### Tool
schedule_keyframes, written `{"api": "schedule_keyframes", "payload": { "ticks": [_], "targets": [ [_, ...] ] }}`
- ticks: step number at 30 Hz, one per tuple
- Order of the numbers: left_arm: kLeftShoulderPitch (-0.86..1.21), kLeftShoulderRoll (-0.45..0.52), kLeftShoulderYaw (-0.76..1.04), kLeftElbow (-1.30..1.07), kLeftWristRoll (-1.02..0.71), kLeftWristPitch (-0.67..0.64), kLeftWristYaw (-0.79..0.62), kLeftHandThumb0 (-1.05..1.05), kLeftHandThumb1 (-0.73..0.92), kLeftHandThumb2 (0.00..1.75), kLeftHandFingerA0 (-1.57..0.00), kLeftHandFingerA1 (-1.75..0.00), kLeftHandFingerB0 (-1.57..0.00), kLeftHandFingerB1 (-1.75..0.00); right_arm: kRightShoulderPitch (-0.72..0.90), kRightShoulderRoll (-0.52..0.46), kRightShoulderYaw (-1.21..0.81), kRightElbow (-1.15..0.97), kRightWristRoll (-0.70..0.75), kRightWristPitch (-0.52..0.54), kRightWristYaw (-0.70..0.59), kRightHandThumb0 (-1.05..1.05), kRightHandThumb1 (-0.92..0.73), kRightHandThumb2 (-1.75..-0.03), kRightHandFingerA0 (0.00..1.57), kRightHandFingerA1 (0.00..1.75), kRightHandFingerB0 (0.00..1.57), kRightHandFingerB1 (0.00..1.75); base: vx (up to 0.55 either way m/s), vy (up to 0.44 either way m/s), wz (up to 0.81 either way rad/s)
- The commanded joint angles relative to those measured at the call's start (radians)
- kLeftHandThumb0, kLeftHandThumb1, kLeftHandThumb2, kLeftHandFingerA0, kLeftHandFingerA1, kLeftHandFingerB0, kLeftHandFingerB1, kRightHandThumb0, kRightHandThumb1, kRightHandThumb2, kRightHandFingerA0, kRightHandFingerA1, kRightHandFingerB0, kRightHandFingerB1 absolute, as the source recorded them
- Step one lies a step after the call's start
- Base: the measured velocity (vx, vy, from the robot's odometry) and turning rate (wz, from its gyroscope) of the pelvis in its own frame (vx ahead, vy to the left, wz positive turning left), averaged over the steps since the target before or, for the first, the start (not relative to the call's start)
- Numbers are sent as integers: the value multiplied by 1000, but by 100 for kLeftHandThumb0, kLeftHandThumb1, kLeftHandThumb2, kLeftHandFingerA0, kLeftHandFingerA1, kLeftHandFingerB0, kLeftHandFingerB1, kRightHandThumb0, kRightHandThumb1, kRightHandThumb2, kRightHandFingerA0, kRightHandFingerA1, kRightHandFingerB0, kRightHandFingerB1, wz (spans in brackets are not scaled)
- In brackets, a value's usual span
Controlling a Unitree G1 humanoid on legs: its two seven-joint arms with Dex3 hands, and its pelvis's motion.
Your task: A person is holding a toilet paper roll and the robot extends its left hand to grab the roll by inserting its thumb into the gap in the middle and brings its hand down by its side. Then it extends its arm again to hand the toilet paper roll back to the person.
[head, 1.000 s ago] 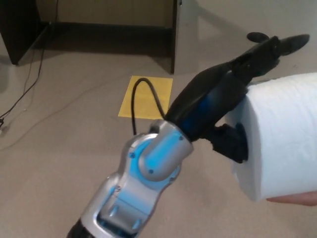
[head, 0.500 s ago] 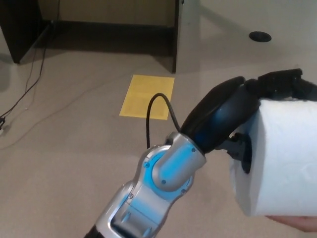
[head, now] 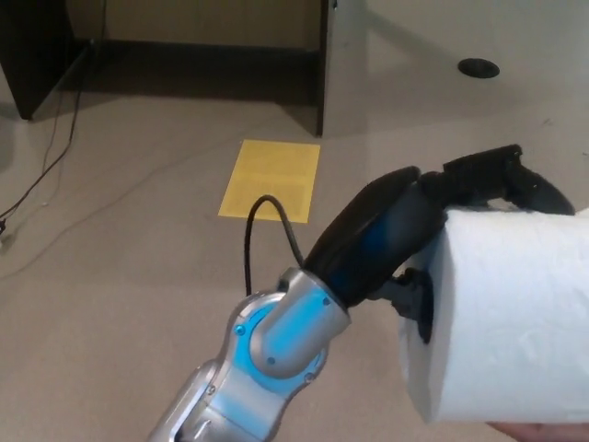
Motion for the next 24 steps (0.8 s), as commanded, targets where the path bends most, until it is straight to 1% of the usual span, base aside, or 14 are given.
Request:
{"api": "schedule_keyframes", "payload": {
  "ticks": [1,2,4,6,7,8,12,14,17,18,19,20,23,24],
  "targets": [
    [38,45,74,-51,-70,-30,-36,-9,73,86,-85,-148,-76,-122,14,-18,-5,-1,2,-7,26,-34,-70,-60,54,56,40,39,0,0,0],
    [51,58,93,-67,-70,-38,-30,-8,67,98,-81,-154,-71,-135,17,-20,-4,-1,1,-7,27,-34,-70,-61,52,53,39,38,0,0,0],
    [65,77,124,-86,-69,-51,-23,-8,67,98,-81,-154,-71,-135,18,-24,-5,-1,1,-5,30,-34,-70,-61,52,53,39,38,0,0,0],
    [95,117,211,-98,-132,-93,-34,-5,69,96,-95,-146,-76,-125,15,-25,-3,1,-2,-2,27,-35,-69,-59,57,62,41,37,0,0,0],
    [104,137,243,-107,-142,-103,-37,-5,69,97,-93,-147,-75,-125,14,-26,-3,0,-1,-2,28,-40,-54,-87,49,65,33,51,0,0,0],
    [114,147,269,-118,-158,-103,-42,-3,68,100,-85,-151,-74,-125,15,-27,-5,0,1,-1,31,-35,-70,-60,53,54,39,36,0,0,0],
    [188,197,406,-190,-234,-58,-52,-1,68,100,-90,-144,-78,-123,17,-31,-5,-4,0,-4,32,-35,-68,-59,58,63,42,37,0,0,0],
    [223,216,461,-214,-258,-32,-55,-10,80,76,-97,-148,-80,-126,15,-30,-5,-4,0,-3,31,-34,-68,-59,59,64,42,37,0,0,0],
    [301,267,564,-201,-294,-77,-73,-10,87,67,-92,-155,-70,-131,13,-31,-8,-4,3,-2,34,-34,-69,-59,56,61,42,37,0,0,0],
    [346,290,605,-196,-284,-89,-70,-12,84,70,-93,-149,-71,-129,13,-32,-6,-5,1,2,31,-40,-54,-88,50,66,34,51,0,0,0],
    [370,304,633,-175,-292,-113,-75,-7,84,71,-95,-148,-72,-126,14,-32,-8,-5,2,-1,27,-40,-54,-87,50,65,35,52,0,0,0],
    [402,313,670,-134,-317,-140,-81,-3,82,74,-93,-147,-75,-123,11,-35,-12,-4,6,1,28,-34,-69,-59,56,60,42,37,0,0,0],
    [482,326,737,-17,-313,-224,-66,4,76,83,-94,-141,-78,-119,13,-44,-17,-3,8,-2,29,-34,-68,-60,56,61,43,37,0,0,0],
    [529,329,763,47,-278,-247,-34,-2,78,79,-100,-136,-76,-120,12,-47,-20,-1,10,-1,31,-41,-54,-86,50,65,35,51,0,0,0]
  ]
}}
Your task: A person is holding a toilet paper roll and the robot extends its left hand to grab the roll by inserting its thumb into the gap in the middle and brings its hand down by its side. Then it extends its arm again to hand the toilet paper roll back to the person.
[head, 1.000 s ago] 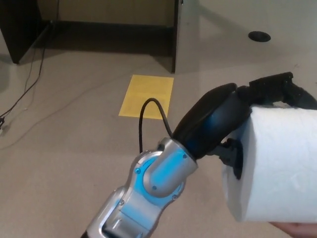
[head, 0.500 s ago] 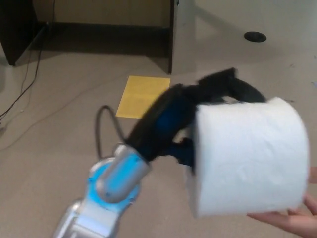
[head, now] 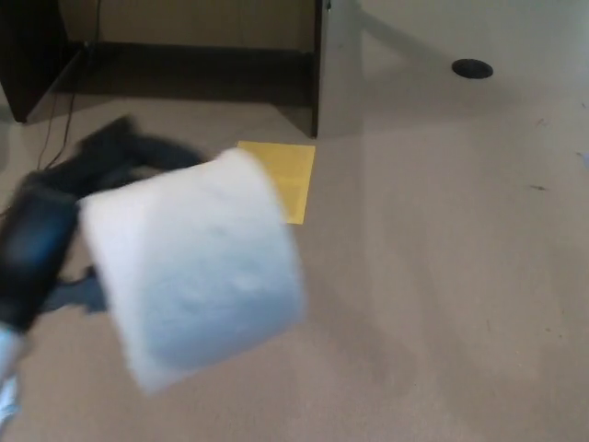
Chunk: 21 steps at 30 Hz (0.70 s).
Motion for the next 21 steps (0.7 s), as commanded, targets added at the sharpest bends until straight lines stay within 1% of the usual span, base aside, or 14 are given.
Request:
{"api": "schedule_keyframes", "payload": {
  "ticks": [1,2,3,4,6,7,8,9,10,12,13,14,16,21],
  "targets": [
    [126,27,101,190,-21,-178,36,0,78,80,-98,-140,-76,-120,6,-30,-16,0,8,4,7,-36,-67,-60,56,60,43,36,0,0,0],
    [141,29,111,248,-8,-210,49,-2,79,80,-94,-144,-73,-121,3,-29,-19,1,8,7,7,-35,-68,-59,57,59,42,36,0,0,0],
    [166,32,124,340,17,-247,76,-1,78,83,-93,-145,-75,-123,1,-28,-22,2,11,10,9,-41,-54,-87,50,65,34,50,0,0,0],
    [187,38,128,444,40,-291,100,-3,75,86,-89,-149,-74,-124,5,-28,-26,0,13,10,9,-34,-69,-59,55,60,41,36,0,0,0],
    [217,55,124,585,85,-344,141,-4,73,86,-84,-151,-75,-124,15,-25,-32,-1,18,9,8,-34,-69,-60,57,63,41,36,0,0,0],
    [233,75,109,696,119,-384,175,-4,78,75,-82,-150,-74,-126,21,-24,-32,-1,16,9,3,-35,-68,-60,62,71,41,35,0,0,0],
    [247,100,90,821,160,-429,214,-4,78,75,-82,-150,-74,-126,25,-24,-29,-2,11,9,-4,-35,-68,-60,62,71,41,35,0,0,0],
    [258,125,55,876,216,-399,267,-6,80,73,-81,-144,-74,-124,28,-27,-31,-3,12,3,-5,-40,-55,-86,59,72,35,50,0,0,0],
    [260,141,33,924,241,-386,295,-6,79,73,-82,-142,-74,-121,28,-29,-29,-4,10,0,-5,-34,-69,-59,55,59,42,36,0,0,0],
    [257,174,-4,993,281,-367,337,-9,78,70,-81,-140,-75,-119,20,-27,-34,-1,14,7,-2,-34,-68,-60,55,62,42,36,0,0,0],
    [248,185,-17,1026,291,-366,353,-12,81,69,-77,-150,-71,-126,15,-28,-31,-1,11,9,-2,-42,-54,-86,49,64,35,51,0,0,0],
    [232,197,-34,1064,302,-360,373,-14,80,69,-76,-150,-71,-126,8,-29,-29,-1,7,10,-3,-34,-68,-59,57,60,42,36,0,0,0],
    [212,210,-57,1099,310,-349,396,-16,79,69,-76,-151,-71,-129,1,-26,-41,2,20,21,1,-34,-68,-60,61,62,42,35,0,0,0],
    [173,244,-103,1196,293,-361,388,-16,80,64,-77,-147,-69,-132,5,-21,-36,0,15,16,4,-35,-68,-60,57,65,42,36,0,0,0]
  ]
}}
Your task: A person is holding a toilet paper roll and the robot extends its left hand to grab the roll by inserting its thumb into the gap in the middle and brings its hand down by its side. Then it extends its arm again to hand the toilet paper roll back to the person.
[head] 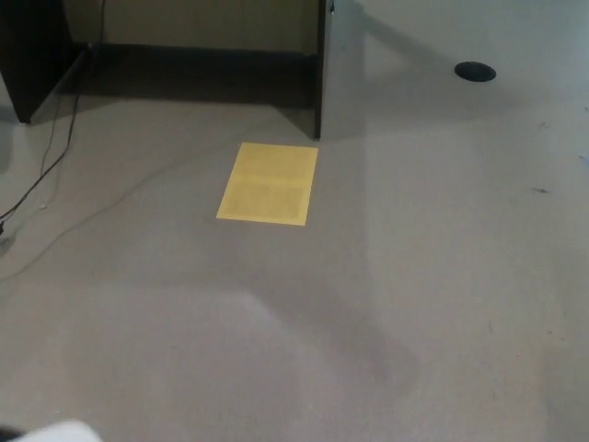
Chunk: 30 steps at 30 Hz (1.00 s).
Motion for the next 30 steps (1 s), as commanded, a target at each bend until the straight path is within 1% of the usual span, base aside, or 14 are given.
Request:
{"api": "schedule_keyframes", "payload": {
  "ticks": [1,4,6,7,10,11,12,13,14,23,24,25,28,30],
  "targets": [
    [-38,125,-85,306,158,-193,212,-15,78,65,-79,-148,-72,-131,12,-21,-13,-2,8,10,-3,-41,-53,-87,59,72,36,52,0,0,0],
    [-51,132,-94,351,127,-196,189,-17,78,69,-78,-149,-73,-132,18,-23,-5,-1,-1,7,-10,-42,-54,-87,51,64,35,51,0,0,0],
    [-56,140,-107,378,124,-203,197,-17,80,64,-79,-145,-70,-129,17,-19,-6,3,0,16,-6,-41,-55,-85,57,72,35,49,0,0,0],
    [-57,144,-112,395,114,-216,198,-16,81,65,-79,-143,-71,-126,19,-17,-7,3,1,13,-10,-35,-68,-59,59,64,43,36,0,0,0],
    [-50,143,-123,419,105,-253,213,-15,79,66,-82,-144,-73,-125,32,-17,-7,2,1,10,-8,-33,-67,-59,60,65,42,36,0,0,0],
    [-47,145,-128,423,106,-257,214,-16,80,66,-79,-144,-72,-127,36,-17,-7,1,1,8,-8,-40,-53,-85,57,71,36,51,0,0,0],
    [-43,148,-134,429,109,-267,219,-17,81,64,-78,-146,-70,-131,43,-16,-7,0,0,2,-12,-41,-53,-86,58,72,37,52,0,0,0],
    [-43,150,-137,434,109,-273,224,-17,81,64,-78,-146,-70,-131,46,-16,-7,-1,0,0,-13,-41,-53,-86,58,72,37,52,0,0,0],
    [-43,151,-143,437,108,-269,224,-16,81,65,-79,-144,-71,-131,50,-17,-4,-2,-3,-1,-14,-35,-66,-60,57,65,43,37,0,0,0],
    [-36,137,-133,474,75,-332,231,-12,80,64,-78,-147,-74,-128,78,-13,-14,-1,5,1,-8,-33,-69,-59,59,67,42,36,0,0,0],
    [-37,134,-129,474,69,-335,229,-13,80,63,-78,-147,-73,-127,80,-13,-14,-1,5,1,-11,-40,-55,-85,58,72,35,50,0,0,0],
    [-38,133,-127,476,67,-340,230,-15,77,69,-77,-149,-73,-129,82,-12,-15,-1,5,3,-14,-33,-68,-59,62,75,42,36,0,0,0],
    [-33,131,-120,464,64,-362,240,-14,81,64,-82,-144,-74,-125,88,-10,-15,0,4,3,-19,-33,-68,-59,65,78,43,36,0,0,0],
    [-32,128,-109,454,47,-392,227,-21,83,64,-78,-154,-65,-129,94,-9,-6,-3,-6,0,-33,-34,-67,-60,62,74,44,37,0,0,0]
  ]
}}
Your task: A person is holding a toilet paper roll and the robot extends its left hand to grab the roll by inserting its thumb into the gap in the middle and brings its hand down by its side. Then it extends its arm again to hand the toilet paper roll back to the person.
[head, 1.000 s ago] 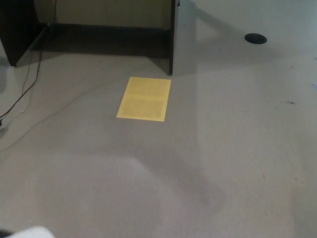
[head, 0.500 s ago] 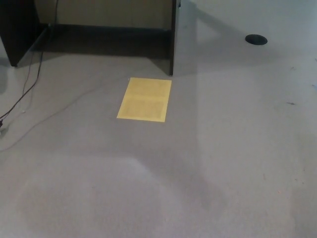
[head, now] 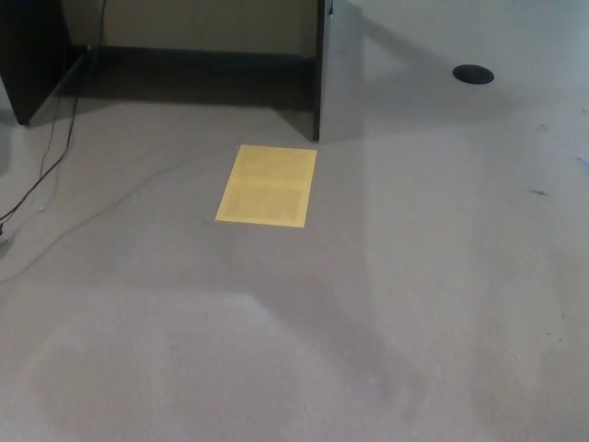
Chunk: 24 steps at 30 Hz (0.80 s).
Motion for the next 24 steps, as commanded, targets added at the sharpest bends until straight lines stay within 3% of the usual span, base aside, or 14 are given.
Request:
{"api": "schedule_keyframes", "payload": {
  "ticks": [1,2,6,9,10,11,15,16,17,18,19,20,23,24],
  "targets": [
    [9,11,20,-28,-28,-79,25,-16,81,64,-83,-152,-70,-129,25,-6,1,-4,-3,-2,-25,-33,-67,-60,62,74,44,37,0,0,0],
    [5,6,30,-69,-43,-78,13,-14,80,69,-82,-156,-72,-131,31,-7,1,-7,-1,-8,-28,-33,-66,-60,62,80,47,39,0,0,0],
    [12,-6,56,-250,-88,-77,-34,-7,78,75,-85,-154,-73,-128,48,-9,13,-10,-12,-15,-38,-35,-68,-60,62,70,47,40,0,0,2],
    [0,-14,65,-467,-107,-35,-54,-16,80,79,-82,-154,-72,-131,49,-4,4,-8,1,-1,-29,-34,-68,-60,63,77,46,38,0,0,0],
    [-4,-16,64,-515,-104,-35,-54,-9,78,79,-83,-152,-72,-129,53,-4,4,-7,2,-2,-30,-40,-54,-86,62,77,39,52,0,0,0],
    [-12,-19,60,-584,-106,-30,-60,-12,78,80,-85,-150,-73,-128,58,-4,2,-7,3,-5,-32,-33,-67,-60,63,73,45,38,0,0,0],
    [-70,-30,36,-828,-106,66,-96,-3,72,84,-84,-146,-75,-122,65,-4,-1,-7,6,-13,-29,-33,-67,-59,63,75,45,37,0,0,0],
    [-87,-36,29,-875,-108,89,-104,0,70,84,-84,-146,-76,-122,64,-4,-1,-7,7,-10,-29,-39,-54,-85,61,77,38,51,0,0,0],
    [-112,-45,15,-948,-102,139,-114,1,71,83,-85,-146,-76,-120,62,-2,-4,-6,10,-5,-29,-32,-67,-59,62,75,45,37,0,0,0],
    [-127,-50,6,-990,-97,171,-121,1,71,83,-85,-146,-76,-120,61,-1,-6,-5,11,-1,-29,-32,-67,-59,62,75,45,37,0,0,0],
    [-156,-59,-10,-1054,-85,211,-133,4,71,83,-86,-145,-76,-121,61,-2,-7,-5,12,-2,-27,-39,-55,-85,60,75,39,51,0,0,0],
    [-177,-61,-20,-1082,-65,222,-139,7,71,81,-82,-145,-75,-123,61,0,-8,-5,13,-2,-27,-32,-67,-60,62,76,46,37,0,0,0],
    [-246,-96,-70,-1160,-52,250,-158,7,71,83,-82,-148,-75,-124,66,3,-11,-6,16,-9,-26,-31,-67,-60,62,73,45,37,0,0,0],
    [-272,-112,-96,-1188,-41,274,-171,-6,76,77,-85,-146,-78,-120,67,1,-9,-6,13,-10,-26,-32,-67,-59,63,75,44,37,0,0,0]
  ]
}}
